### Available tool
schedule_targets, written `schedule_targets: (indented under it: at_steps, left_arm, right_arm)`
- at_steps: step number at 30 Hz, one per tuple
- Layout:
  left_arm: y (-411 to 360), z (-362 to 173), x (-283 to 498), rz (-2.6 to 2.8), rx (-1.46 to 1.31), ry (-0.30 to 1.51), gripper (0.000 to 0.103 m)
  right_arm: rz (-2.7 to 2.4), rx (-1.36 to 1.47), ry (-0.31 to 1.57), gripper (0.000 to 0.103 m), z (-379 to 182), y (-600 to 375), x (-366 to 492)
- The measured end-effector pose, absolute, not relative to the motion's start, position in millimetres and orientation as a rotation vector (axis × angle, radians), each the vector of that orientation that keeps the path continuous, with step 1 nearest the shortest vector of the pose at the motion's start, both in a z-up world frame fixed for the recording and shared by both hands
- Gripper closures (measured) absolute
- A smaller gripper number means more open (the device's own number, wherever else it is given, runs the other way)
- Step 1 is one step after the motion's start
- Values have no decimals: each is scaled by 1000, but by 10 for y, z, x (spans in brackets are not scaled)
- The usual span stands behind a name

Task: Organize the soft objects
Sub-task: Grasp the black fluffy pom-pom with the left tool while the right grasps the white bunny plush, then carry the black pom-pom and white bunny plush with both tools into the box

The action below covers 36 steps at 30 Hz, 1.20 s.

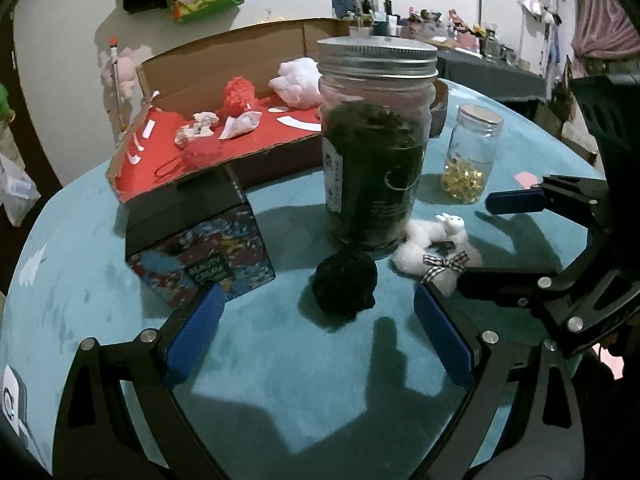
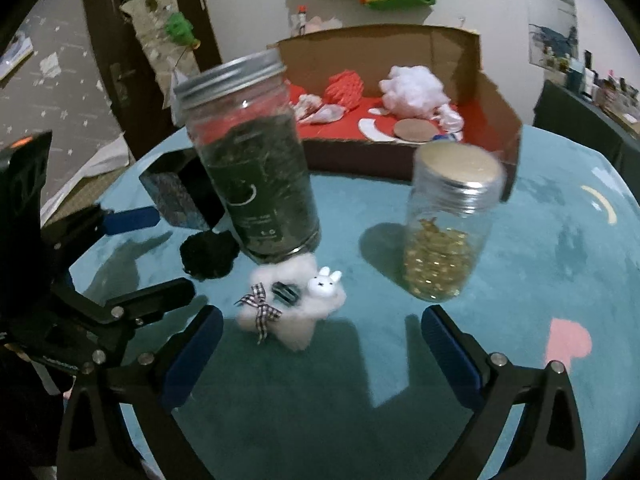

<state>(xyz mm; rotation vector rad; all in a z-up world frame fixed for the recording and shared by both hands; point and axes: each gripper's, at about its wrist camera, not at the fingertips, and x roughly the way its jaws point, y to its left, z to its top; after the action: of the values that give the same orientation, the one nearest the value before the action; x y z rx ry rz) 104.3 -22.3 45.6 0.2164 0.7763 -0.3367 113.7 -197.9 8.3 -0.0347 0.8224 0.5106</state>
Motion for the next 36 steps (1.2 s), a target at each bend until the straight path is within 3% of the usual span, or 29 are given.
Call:
schedule_targets:
  at_steps: [10, 14, 15, 17, 19, 22, 36]
  left_arm:
    - [-251, 389, 1134, -415, 211, 805, 33]
    - [-285, 330, 1164, -467, 199, 829, 55]
    - [-292, 310, 1177, -478, 195, 837, 63]
    - [-298, 285, 1190, -484, 189, 843, 70]
    - [-284, 305, 1178, -495, 174, 835, 72]
    - [-292, 337, 1138, -510, 161, 827, 73]
    - [-277, 468, 1007, -527, 155, 794, 73]
  right_arm:
    - [566, -104, 859, 18, 58, -1809, 1200]
    - [575, -137, 863, 27, 51, -1768, 1218]
    - [574, -147, 861, 31, 50, -1758, 1219]
    - [571, -171, 858, 42, 45, -1728, 1224]
    - [566, -186, 853, 44, 44, -1706, 1212]
    - [572, -185, 824, 55, 74, -1722, 1154]
    - [546, -135, 770, 57, 267, -1863, 983]
